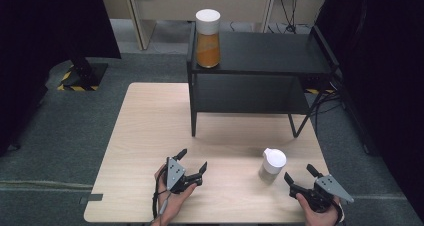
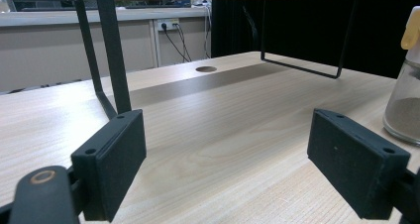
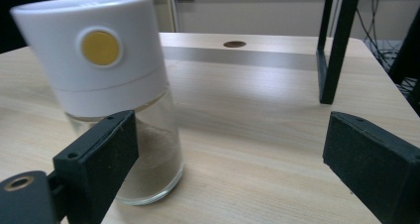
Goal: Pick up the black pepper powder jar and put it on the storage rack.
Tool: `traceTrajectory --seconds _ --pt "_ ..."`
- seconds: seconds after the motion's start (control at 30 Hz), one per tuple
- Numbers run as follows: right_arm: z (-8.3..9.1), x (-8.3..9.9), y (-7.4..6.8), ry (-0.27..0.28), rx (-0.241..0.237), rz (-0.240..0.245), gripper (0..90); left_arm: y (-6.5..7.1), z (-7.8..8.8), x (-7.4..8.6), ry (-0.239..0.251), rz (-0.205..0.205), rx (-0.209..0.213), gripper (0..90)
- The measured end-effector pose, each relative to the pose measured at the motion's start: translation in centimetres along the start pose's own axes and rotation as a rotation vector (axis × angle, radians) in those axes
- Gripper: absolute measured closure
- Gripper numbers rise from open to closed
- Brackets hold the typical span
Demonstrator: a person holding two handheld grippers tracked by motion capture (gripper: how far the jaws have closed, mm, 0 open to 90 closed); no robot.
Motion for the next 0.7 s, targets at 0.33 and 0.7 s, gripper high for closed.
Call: traceTrajectory --seconds 0.33,0.7 --pt "-0.1 -0.6 -0.9 -0.009 -0.128 0.037 7.3 0.0 0.0 0.0 0.0 0.003 0.001 14.5" --pt "-1.9 -1.3 -2.3 -0.006 -0.197 0.064 7.6 -0.2 -0.1 0.0 -0.005 0.01 0.006 14.5"
Point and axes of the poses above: each handheld gripper's, and its own axes: z roughly backward along the jaws, x roughly out of its underside, y roughly to its right, the point moved 7 cm from there along -z, roughly forward along the jaws, and after that the axes turned 8 degrees about y, right-handed, at the moved point
